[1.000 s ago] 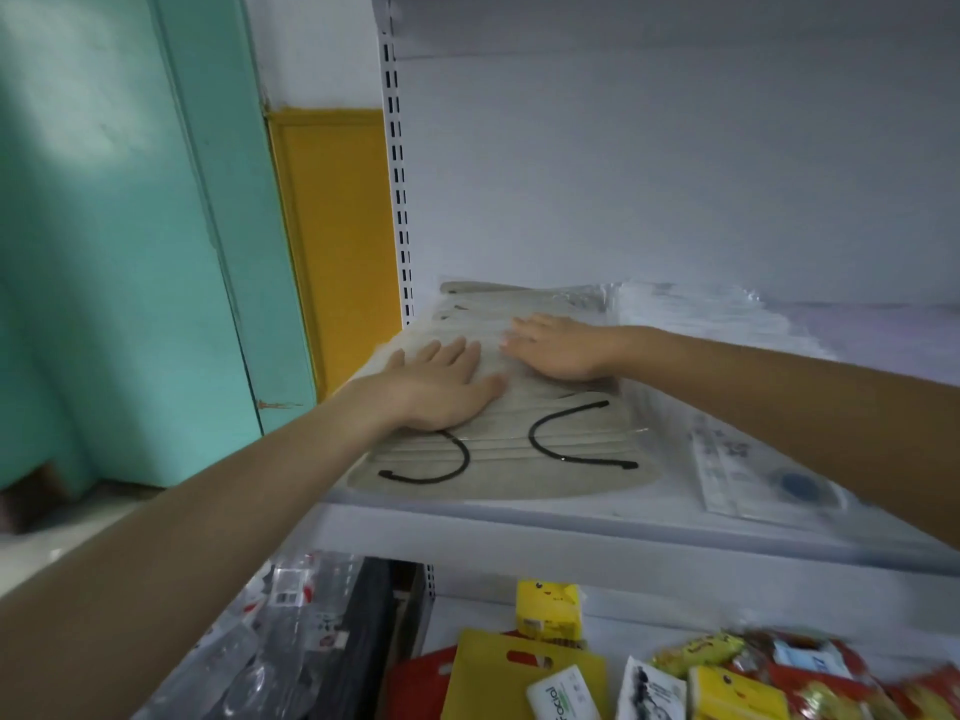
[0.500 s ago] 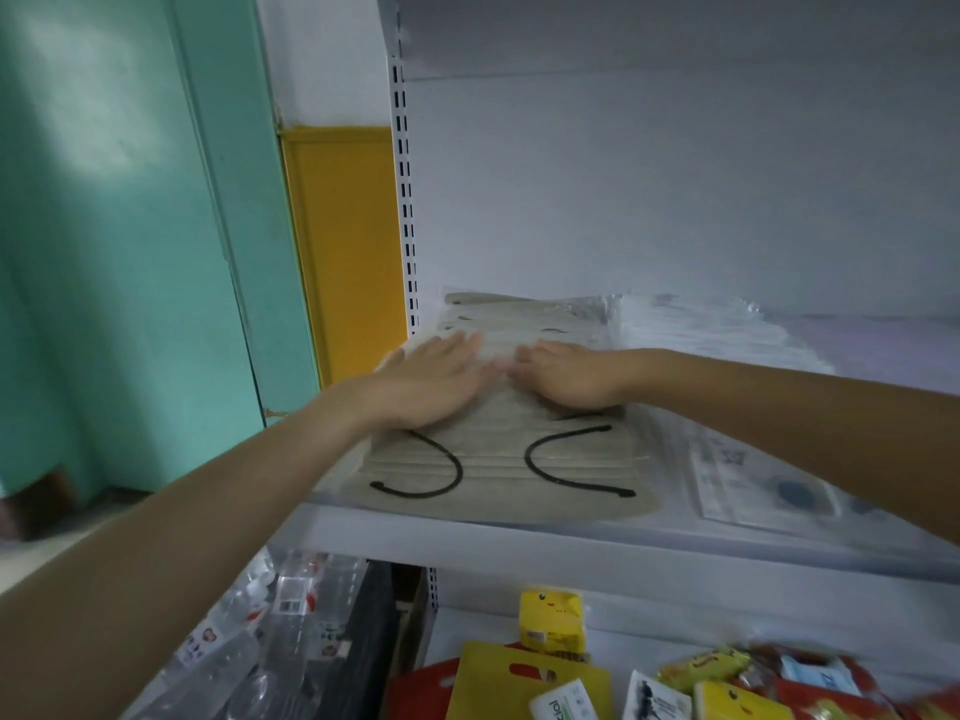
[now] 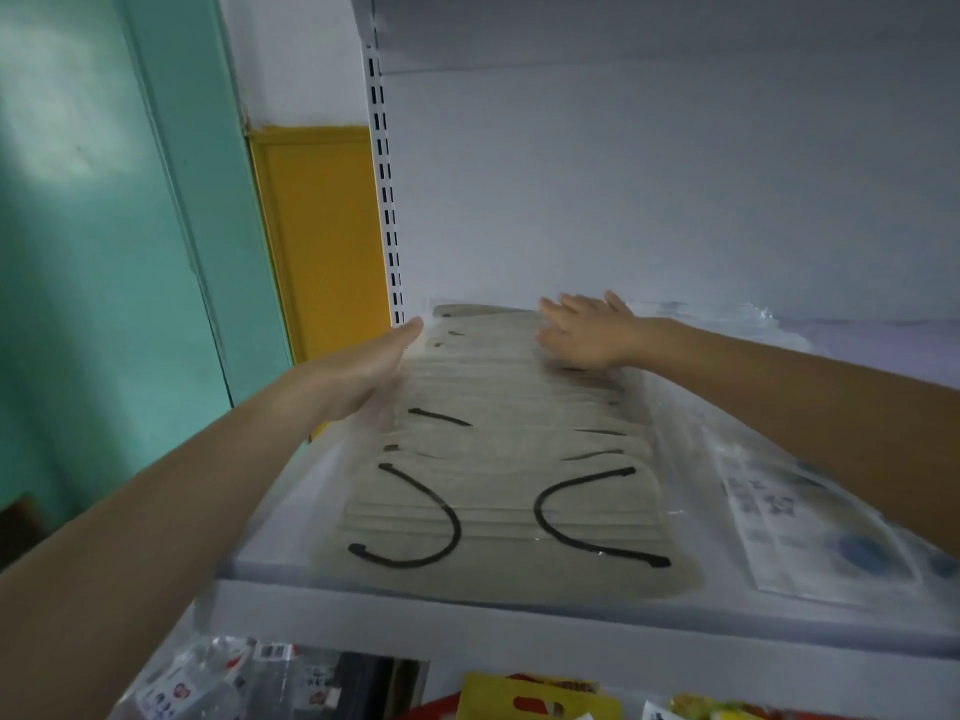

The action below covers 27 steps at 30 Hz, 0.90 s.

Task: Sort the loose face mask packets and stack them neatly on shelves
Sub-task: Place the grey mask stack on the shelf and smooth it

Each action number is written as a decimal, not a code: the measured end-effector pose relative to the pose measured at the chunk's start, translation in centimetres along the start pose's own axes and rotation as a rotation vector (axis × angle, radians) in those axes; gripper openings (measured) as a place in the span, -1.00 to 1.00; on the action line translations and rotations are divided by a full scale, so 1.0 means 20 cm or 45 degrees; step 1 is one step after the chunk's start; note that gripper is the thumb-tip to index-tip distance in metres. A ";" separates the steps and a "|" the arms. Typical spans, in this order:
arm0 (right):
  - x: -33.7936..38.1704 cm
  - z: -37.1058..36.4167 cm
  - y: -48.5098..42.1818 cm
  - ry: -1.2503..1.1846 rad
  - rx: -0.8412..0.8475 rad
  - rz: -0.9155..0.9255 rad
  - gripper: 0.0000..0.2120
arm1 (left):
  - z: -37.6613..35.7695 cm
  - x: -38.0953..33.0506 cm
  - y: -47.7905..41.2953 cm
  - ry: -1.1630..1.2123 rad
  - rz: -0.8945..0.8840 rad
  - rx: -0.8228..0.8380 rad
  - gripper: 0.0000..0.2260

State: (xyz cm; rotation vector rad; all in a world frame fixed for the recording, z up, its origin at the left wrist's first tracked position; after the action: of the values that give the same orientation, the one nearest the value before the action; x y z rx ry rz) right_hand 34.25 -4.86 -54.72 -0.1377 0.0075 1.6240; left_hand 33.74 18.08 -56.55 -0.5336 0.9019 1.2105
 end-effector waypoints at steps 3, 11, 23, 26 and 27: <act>0.06 -0.06 -0.03 0.023 0.218 0.026 -0.43 | 0.00 -0.02 -0.07 -0.022 0.094 0.128 -0.32; 0.01 0.00 -0.15 0.128 0.210 -0.106 -0.43 | 0.06 -0.08 -0.38 -0.165 -0.010 -0.061 -0.44; 0.00 -0.04 -0.14 0.082 0.159 -0.058 -0.44 | 0.04 -0.01 -0.55 0.158 -0.068 -0.372 -0.29; 0.00 -0.05 -0.13 0.078 0.156 -0.058 -0.44 | 0.04 -0.01 -0.55 0.295 -0.041 -0.390 -0.31; 0.00 -0.05 -0.13 0.079 0.157 -0.056 -0.43 | 0.04 -0.02 -0.55 0.305 -0.032 -0.394 -0.33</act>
State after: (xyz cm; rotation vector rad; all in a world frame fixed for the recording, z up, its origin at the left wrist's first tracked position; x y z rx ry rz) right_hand 36.83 -4.89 -55.50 -0.0927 0.1508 1.5702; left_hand 44.36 15.18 -57.04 -0.9513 0.9093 1.2889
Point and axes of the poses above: each hand's wrist, its own y-axis away from the middle knuckle, its own z-axis out of the back of the hand, x = y × z, the point moved 4 cm from there along -y, towards the middle knuckle, and after that the axes turned 2 degrees about -x, right-handed, at the moved point
